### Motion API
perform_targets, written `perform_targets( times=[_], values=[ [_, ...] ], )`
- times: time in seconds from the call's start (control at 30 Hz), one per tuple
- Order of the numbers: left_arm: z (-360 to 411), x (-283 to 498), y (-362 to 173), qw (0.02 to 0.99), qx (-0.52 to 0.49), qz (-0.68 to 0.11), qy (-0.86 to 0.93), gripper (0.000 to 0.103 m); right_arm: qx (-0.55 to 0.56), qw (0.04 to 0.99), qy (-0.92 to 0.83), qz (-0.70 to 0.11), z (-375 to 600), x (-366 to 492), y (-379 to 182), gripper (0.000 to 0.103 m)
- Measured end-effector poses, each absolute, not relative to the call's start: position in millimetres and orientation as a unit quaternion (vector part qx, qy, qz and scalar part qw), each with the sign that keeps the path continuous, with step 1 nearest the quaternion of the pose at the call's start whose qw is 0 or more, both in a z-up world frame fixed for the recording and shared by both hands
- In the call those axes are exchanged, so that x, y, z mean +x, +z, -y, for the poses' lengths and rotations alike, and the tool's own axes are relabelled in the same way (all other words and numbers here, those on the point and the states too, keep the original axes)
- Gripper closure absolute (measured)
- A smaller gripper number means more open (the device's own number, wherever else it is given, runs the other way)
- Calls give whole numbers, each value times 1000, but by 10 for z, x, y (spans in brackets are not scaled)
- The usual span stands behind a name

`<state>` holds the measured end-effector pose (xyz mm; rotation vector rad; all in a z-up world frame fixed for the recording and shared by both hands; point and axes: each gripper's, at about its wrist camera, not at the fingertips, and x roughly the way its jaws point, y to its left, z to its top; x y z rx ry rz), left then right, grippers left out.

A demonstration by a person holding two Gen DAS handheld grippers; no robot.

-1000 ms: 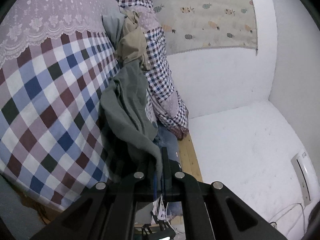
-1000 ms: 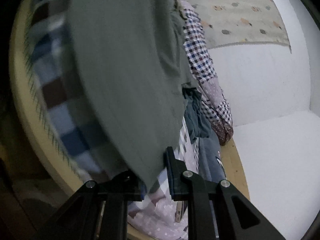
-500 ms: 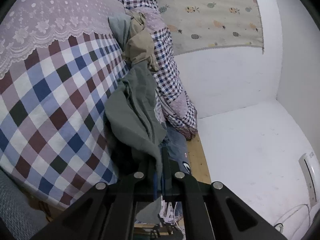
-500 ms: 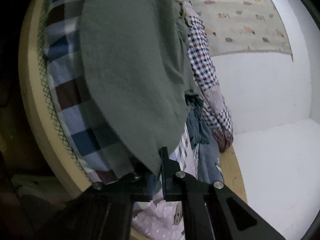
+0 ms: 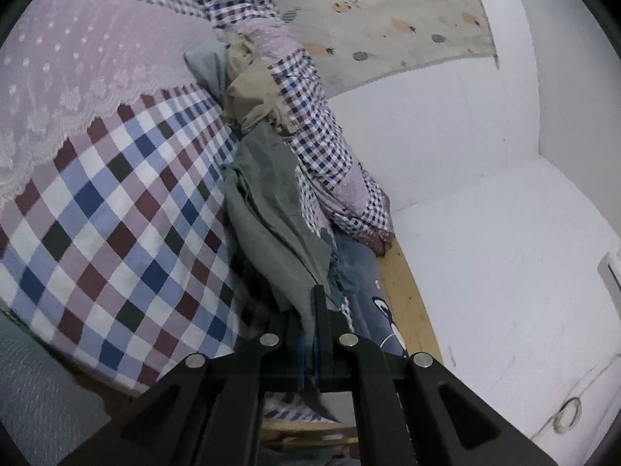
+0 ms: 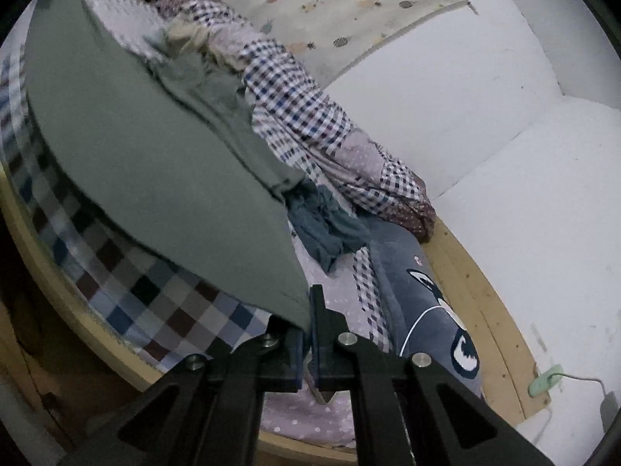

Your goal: Fold clothes

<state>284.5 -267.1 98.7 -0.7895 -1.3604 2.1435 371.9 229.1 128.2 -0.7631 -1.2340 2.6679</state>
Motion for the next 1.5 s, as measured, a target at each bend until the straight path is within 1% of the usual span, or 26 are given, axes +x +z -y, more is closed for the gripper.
perform_targets(
  times=[0.27, 0.43, 0.8, 0.9, 0.97, 1.17, 1.27, 1.5],
  values=[
    [2672, 3241, 1590, 279, -254, 467, 800, 102, -244, 34, 901, 356, -2517, 4030, 1963, 103],
    [2663, 3466, 1986, 304, -228, 454, 806, 102, -223, 29, 910, 347, -2608, 4299, 2372, 103],
    [2704, 4094, 2841, 372, -138, 437, 807, 102, -118, 43, 934, 335, -2623, 5100, 3325, 102],
    [2723, 4172, 3032, 379, -129, 425, 812, 102, -111, 42, 938, 324, -2628, 5142, 3432, 102],
    [2726, 4095, 3040, 365, -145, 421, 818, 102, -127, 37, 938, 319, -2641, 5052, 3379, 102],
    [2686, 3681, 2713, 319, -233, 449, 802, 102, -183, 16, 927, 326, -2634, 4639, 3077, 102],
    [2652, 3497, 2587, 299, -267, 449, 798, 102, -210, 6, 920, 330, -2629, 4431, 2923, 102],
    [2591, 3157, 2241, 267, -321, 457, 785, 102, -241, -6, 913, 330, -2647, 4104, 2701, 102]
  ],
)
